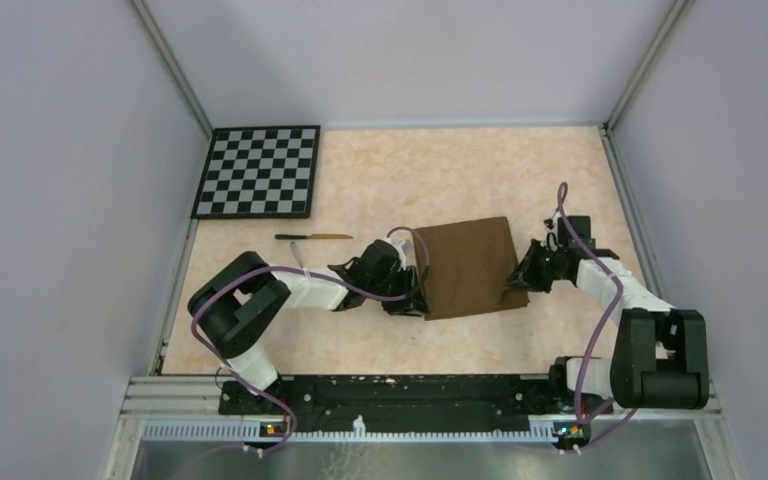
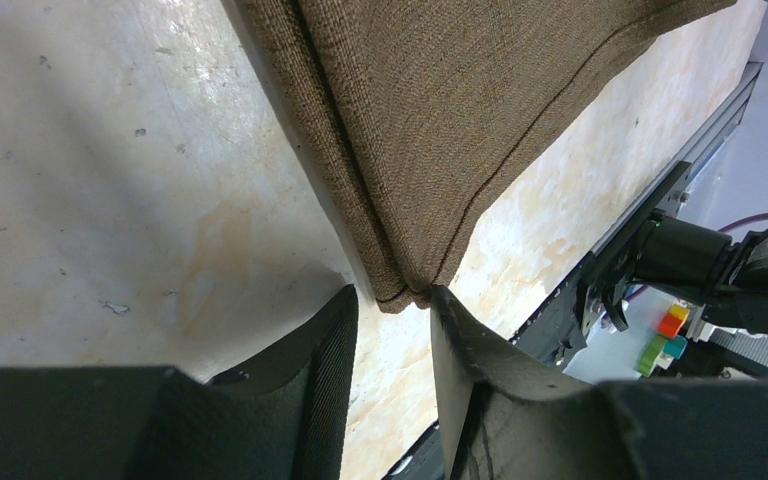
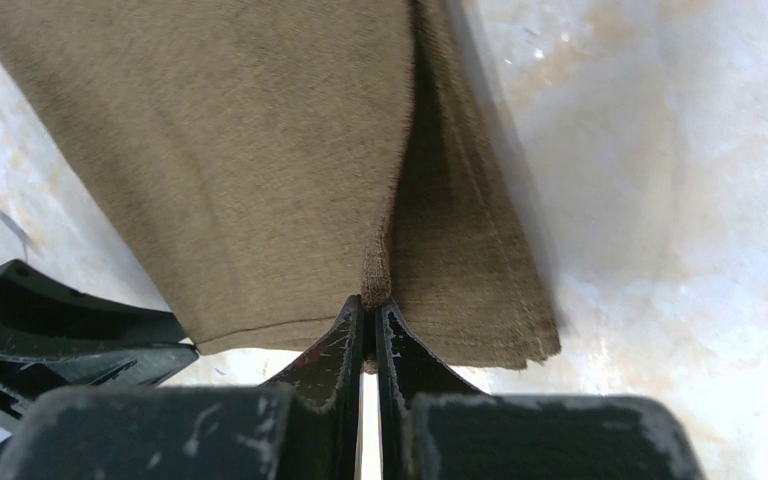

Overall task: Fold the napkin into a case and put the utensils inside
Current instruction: Pick up the top corner of the square-folded napkin from the center of the board, then fold the top corner of the square-folded napkin at the center of the board.

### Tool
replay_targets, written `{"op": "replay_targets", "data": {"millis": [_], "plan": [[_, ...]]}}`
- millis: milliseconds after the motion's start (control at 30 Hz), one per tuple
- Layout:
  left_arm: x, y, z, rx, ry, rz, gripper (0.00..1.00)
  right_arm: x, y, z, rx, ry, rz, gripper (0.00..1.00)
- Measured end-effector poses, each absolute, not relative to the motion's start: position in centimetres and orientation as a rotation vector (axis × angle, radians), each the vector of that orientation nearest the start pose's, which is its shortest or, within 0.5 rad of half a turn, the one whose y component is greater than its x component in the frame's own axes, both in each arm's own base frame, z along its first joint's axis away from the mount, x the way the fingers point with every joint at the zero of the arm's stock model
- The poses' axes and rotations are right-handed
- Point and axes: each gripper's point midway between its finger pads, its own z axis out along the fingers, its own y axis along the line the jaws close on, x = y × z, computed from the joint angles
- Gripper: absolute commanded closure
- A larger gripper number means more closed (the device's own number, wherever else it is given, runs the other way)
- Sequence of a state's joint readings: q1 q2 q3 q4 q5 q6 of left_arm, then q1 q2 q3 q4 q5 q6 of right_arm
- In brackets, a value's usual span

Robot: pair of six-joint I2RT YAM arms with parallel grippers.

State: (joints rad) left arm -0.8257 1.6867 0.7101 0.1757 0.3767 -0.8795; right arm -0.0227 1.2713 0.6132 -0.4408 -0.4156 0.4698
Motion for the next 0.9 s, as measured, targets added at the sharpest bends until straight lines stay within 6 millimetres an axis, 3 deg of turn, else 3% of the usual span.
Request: {"op": "replay_targets", "data": {"millis": [367, 633, 900], "plan": [[18.4, -34.2, 2.6, 0.119, 2.679, -1.156, 0.57, 25.6, 10.3, 5.7, 0.353, 2.600, 0.802, 1.00], [18.1, -34.0, 2.7, 0.120, 2.684, -1.118, 0.55, 27.0, 15.1, 6.9, 0.157, 2.592, 0.905, 1.00], [18.1, -34.2, 3.0, 0.125, 2.676, -1.127, 0.45, 29.6, 19.7, 6.8, 0.079, 2.597, 1.006, 1.00]]}}
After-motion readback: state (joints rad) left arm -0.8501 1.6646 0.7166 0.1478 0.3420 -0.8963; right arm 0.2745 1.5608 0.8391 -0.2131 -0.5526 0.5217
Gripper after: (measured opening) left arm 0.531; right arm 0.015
